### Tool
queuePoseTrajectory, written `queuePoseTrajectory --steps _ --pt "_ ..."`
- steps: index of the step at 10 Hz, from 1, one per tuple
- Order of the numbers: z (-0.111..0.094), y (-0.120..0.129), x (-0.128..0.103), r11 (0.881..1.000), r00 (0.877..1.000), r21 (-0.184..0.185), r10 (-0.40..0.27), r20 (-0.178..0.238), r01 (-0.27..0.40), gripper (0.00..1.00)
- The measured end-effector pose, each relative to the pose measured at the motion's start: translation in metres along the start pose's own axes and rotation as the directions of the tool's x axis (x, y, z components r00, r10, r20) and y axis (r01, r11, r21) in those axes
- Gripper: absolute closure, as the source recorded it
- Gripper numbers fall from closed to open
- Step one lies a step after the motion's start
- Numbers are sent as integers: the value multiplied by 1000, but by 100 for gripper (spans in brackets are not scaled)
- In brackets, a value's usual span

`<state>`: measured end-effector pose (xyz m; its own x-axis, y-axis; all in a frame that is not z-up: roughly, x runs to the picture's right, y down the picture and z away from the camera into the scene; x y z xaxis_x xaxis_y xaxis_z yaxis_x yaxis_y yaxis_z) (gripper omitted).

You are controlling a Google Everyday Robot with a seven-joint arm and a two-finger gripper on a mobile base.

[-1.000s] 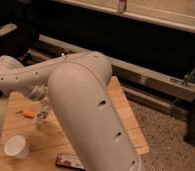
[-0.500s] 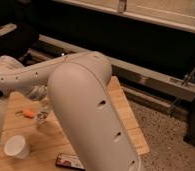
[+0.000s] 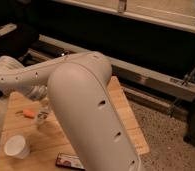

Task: Stand the bottle upright

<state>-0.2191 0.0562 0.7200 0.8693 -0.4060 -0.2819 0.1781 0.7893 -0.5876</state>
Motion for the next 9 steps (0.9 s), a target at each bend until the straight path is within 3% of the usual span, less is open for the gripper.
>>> queuePoseTrajectory --steps 3,4,5,6,7,9 --pt "0 0 0 1000 1000 0 -3 -1 3 80" --pt "2 3 -2 999 999 0 -33 -5 33 88" --pt "2 13 -13 993 993 9 -121 -8 121 98" --pt "1 21 -23 981 981 19 -194 -13 194 100" --pt "-1 29 -35 960 960 35 -278 -26 279 100" --pt "-3 33 -41 931 932 64 -356 -72 360 100"
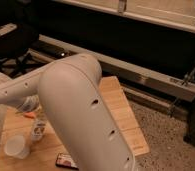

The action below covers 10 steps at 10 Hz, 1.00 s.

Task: Stand the bottle upright

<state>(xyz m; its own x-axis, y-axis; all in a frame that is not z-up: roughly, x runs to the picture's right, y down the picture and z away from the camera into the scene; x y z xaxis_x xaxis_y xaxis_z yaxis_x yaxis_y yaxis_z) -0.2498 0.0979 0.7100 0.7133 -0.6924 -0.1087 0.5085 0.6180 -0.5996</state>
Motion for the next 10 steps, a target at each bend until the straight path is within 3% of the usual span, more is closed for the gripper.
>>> queuePoseTrajectory --steps 2,4,8,10 --pt "-4 -7 3 998 998 54 -30 -64 33 100" --pt "-3 -9 8 998 997 60 -21 -73 26 100" --pt "-4 -9 6 998 997 61 -23 -73 27 100" --pt "-5 -7 -6 998 999 62 -12 -30 14 100"
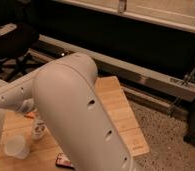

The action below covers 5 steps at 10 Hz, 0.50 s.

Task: Stand the bottle upright

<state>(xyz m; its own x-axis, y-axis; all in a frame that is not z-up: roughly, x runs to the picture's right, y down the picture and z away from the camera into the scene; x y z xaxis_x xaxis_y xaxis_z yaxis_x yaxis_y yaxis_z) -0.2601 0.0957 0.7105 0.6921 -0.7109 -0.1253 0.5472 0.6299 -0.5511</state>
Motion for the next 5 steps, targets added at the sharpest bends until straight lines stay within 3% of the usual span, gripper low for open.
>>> queuePoseTrajectory --steps 3,5 --pt "-5 -3 -9 1000 999 22 10 52 -11 100" --pt "-8 -6 0 998 1000 63 -10 14 9 100"
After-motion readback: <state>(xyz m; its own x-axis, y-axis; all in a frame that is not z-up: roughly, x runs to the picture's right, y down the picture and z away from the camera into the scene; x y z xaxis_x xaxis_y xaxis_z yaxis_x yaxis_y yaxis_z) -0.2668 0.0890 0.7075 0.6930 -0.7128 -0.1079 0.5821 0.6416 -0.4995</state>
